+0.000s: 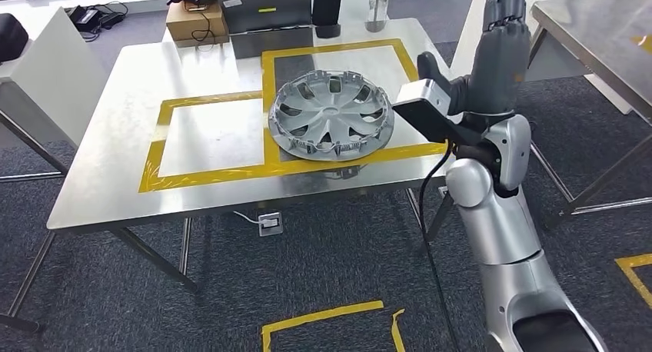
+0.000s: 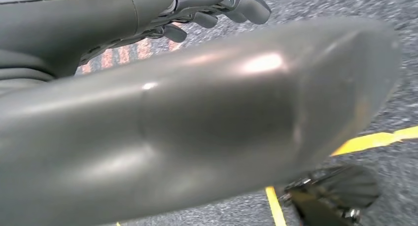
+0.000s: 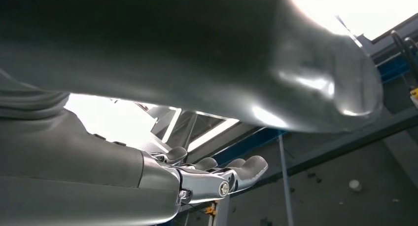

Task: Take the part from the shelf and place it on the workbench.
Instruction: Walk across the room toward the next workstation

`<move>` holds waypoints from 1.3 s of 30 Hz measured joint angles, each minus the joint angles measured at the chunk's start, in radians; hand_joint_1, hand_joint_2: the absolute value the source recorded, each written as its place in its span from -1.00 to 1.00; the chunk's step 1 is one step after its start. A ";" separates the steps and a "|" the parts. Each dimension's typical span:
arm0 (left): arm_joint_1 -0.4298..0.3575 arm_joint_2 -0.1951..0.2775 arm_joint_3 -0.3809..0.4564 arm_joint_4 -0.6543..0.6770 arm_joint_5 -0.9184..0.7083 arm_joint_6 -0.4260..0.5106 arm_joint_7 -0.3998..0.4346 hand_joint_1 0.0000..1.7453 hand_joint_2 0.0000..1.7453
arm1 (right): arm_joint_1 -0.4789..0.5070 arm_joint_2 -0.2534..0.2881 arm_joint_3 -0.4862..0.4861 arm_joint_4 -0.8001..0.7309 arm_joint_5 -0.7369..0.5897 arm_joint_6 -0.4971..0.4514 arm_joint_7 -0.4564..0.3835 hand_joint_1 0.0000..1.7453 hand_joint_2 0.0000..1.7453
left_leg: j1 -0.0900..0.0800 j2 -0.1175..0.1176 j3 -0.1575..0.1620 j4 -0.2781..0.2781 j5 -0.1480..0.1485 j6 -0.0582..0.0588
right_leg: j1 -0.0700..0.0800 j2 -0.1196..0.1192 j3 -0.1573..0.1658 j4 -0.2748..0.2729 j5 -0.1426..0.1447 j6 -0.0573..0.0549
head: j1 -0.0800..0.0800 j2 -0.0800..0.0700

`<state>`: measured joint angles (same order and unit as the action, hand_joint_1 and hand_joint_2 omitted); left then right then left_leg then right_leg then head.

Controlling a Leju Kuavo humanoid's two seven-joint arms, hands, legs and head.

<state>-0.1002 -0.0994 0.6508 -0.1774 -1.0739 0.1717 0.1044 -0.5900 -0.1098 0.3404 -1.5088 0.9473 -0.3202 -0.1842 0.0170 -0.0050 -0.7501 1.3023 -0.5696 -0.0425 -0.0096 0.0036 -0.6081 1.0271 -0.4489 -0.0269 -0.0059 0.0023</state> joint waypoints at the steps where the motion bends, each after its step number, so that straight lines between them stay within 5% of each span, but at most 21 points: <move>1: 0.002 0.000 0.000 0.000 0.000 0.000 0.000 -1.00 -1.00 | 0.019 -0.005 -0.004 -0.010 0.002 -0.007 -0.005 -1.00 -1.00 | -0.001 0.000 0.014 0.012 0.001 0.002 | 0.002 -0.001 -0.011 0.001 0.008 0.001 | 0.000 0.000; 3: 0.008 0.000 0.000 0.000 0.003 0.001 -0.002 -1.00 -1.00 | 0.052 -0.014 -0.010 -0.030 0.003 -0.022 -0.016 -1.00 -1.00 | -0.002 0.000 0.098 -0.078 0.036 0.010 | 0.004 -0.001 -0.030 0.003 0.023 0.004 | 0.000 0.000; 6: 0.012 0.001 0.002 -0.002 0.012 0.008 -0.016 -1.00 -1.00 | 0.084 -0.020 -0.016 -0.058 0.003 -0.038 -0.026 -1.00 -1.00 | -0.011 -0.001 0.221 -0.252 0.046 0.026 | 0.006 -0.001 -0.046 0.006 0.042 0.017 | 0.001 0.000; 10: 0.015 0.000 0.004 -0.002 0.020 0.017 -0.024 -1.00 -1.00 | 0.092 -0.022 -0.018 -0.069 0.007 -0.041 -0.034 -1.00 -1.00 | -0.013 0.002 0.209 -0.274 0.067 0.052 | 0.001 0.000 -0.054 0.010 0.046 0.044 | -0.001 0.000; 12: 0.016 -0.001 0.006 -0.003 0.023 0.023 -0.029 -1.00 -1.00 | 0.091 -0.023 -0.018 -0.069 0.006 -0.038 -0.040 -1.00 -1.00 | -0.009 0.007 0.192 -0.279 0.091 0.066 | -0.002 0.000 -0.082 0.079 -0.029 0.057 | 0.000 0.000; 14: 0.016 0.000 0.013 -0.003 0.025 0.028 -0.037 -1.00 -1.00 | 0.090 -0.024 -0.018 -0.067 0.002 -0.036 -0.046 -1.00 -1.00 | -0.009 0.007 0.163 -0.277 0.113 0.071 | -0.003 0.000 -0.118 0.204 -0.120 0.066 | 0.001 0.000; 15: 0.016 -0.001 0.016 -0.003 0.027 0.030 -0.042 -1.00 -1.00 | 0.090 -0.024 -0.018 -0.064 0.000 -0.036 -0.048 -1.00 -1.00 | -0.009 0.007 0.147 -0.276 0.124 0.070 | -0.004 0.000 -0.124 0.254 -0.138 0.069 | 0.001 0.000; 17: 0.016 -0.002 0.019 -0.003 0.026 0.032 -0.047 -1.00 -1.00 | 0.090 -0.023 -0.018 -0.058 0.000 -0.036 -0.051 -1.00 -1.00 | -0.009 0.007 0.116 -0.272 0.146 0.067 | -0.005 0.000 -0.090 0.261 -0.116 0.071 | 0.001 0.000; 20: 0.012 -0.004 0.019 -0.004 0.014 0.030 -0.046 -1.00 -1.00 | 0.089 -0.020 -0.018 -0.053 0.004 -0.045 -0.048 -1.00 -1.00 | -0.009 0.006 0.084 -0.265 0.173 0.055 | -0.003 0.000 0.054 0.080 -0.078 0.061 | 0.000 0.000; 22: 0.008 -0.004 0.019 -0.004 0.003 0.025 -0.041 -1.00 -1.00 | 0.093 -0.019 -0.018 -0.051 0.008 -0.058 -0.042 -1.00 -1.00 | -0.010 0.004 0.081 -0.266 0.189 0.042 | 0.003 0.001 0.097 0.005 -0.092 0.044 | 0.003 0.000; 25: 0.004 -0.003 0.019 -0.005 -0.008 0.017 -0.033 -1.00 -1.00 | 0.102 -0.018 -0.018 -0.050 0.008 -0.072 -0.041 -1.00 -1.00 | -0.007 0.002 0.074 -0.270 0.196 0.022 | 0.005 0.000 0.082 -0.006 -0.068 0.017 | 0.007 0.000; 27: 0.004 -0.001 0.019 -0.005 -0.010 0.012 -0.030 -1.00 -1.00 | 0.104 -0.017 -0.018 -0.048 0.003 -0.076 -0.042 -1.00 -1.00 | -0.005 0.001 0.049 -0.214 0.127 0.014 | 0.000 -0.003 0.059 -0.011 -0.041 0.002 | 0.005 0.000; 29: 0.003 0.002 0.019 -0.005 -0.011 0.005 -0.029 -1.00 -1.00 | 0.105 -0.013 -0.018 -0.043 -0.002 -0.077 -0.043 -1.00 -1.00 | -0.004 0.001 0.017 -0.092 0.028 0.008 | 0.001 -0.003 0.030 -0.010 -0.016 -0.003 | 0.004 0.000; 30: 0.003 0.005 0.019 -0.005 -0.011 0.003 -0.030 -1.00 -1.00 | 0.105 -0.010 -0.018 -0.040 -0.004 -0.076 -0.043 -1.00 -1.00 | -0.003 0.001 0.010 -0.033 0.002 0.005 | 0.002 -0.003 0.015 -0.010 -0.003 -0.003 | 0.003 0.000; 32: 0.003 0.010 0.019 -0.005 -0.009 0.001 -0.034 -1.00 -1.00 | 0.105 -0.004 -0.018 -0.032 -0.005 -0.074 -0.042 -1.00 -1.00 | -0.004 0.001 0.035 0.006 0.017 0.004 | 0.003 -0.003 -0.015 -0.008 0.021 0.001 | 0.003 0.000; 34: 0.003 0.015 0.019 -0.006 -0.003 0.001 -0.039 -1.00 -1.00 | 0.104 0.001 -0.018 -0.027 -0.008 -0.071 -0.042 -1.00 -1.00 | -0.004 0.001 0.126 -0.090 0.056 0.010 | 0.003 -0.004 -0.042 -0.005 0.043 0.007 | 0.003 0.000; 36: 0.002 0.018 0.019 -0.007 0.001 0.001 -0.042 -1.00 -1.00 | 0.102 0.005 -0.018 -0.024 -0.014 -0.067 -0.042 -1.00 -1.00 | -0.009 0.000 0.222 -0.225 0.045 0.020 | 0.004 -0.006 -0.058 -0.003 0.061 0.017 | 0.004 0.000; 37: 0.002 0.019 0.019 -0.007 0.002 0.001 -0.043 -1.00 -1.00 | 0.101 0.007 -0.018 -0.023 -0.017 -0.065 -0.043 -1.00 -1.00 | -0.011 -0.001 0.245 -0.264 0.033 0.025 | 0.004 -0.007 -0.060 -0.003 0.070 0.023 | 0.002 0.000; 39: 0.003 0.020 0.019 -0.007 0.003 0.001 -0.043 -1.00 -1.00 | 0.101 0.009 -0.018 -0.018 -0.022 -0.061 -0.043 -1.00 -1.00 | -0.015 -0.001 0.243 -0.280 0.039 0.039 | 0.002 -0.008 -0.061 -0.010 0.088 0.038 | -0.001 0.000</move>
<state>-0.0974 -0.0793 0.6695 -0.1845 -1.0706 0.1727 0.0610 -0.4892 -0.1003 0.3227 -1.5266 0.9256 -0.3809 -0.2271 0.0015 -0.0059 -0.5076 1.0224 -0.5309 -0.0037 -0.0081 -0.0041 -0.6694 1.0170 -0.3609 0.0106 -0.0070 0.0023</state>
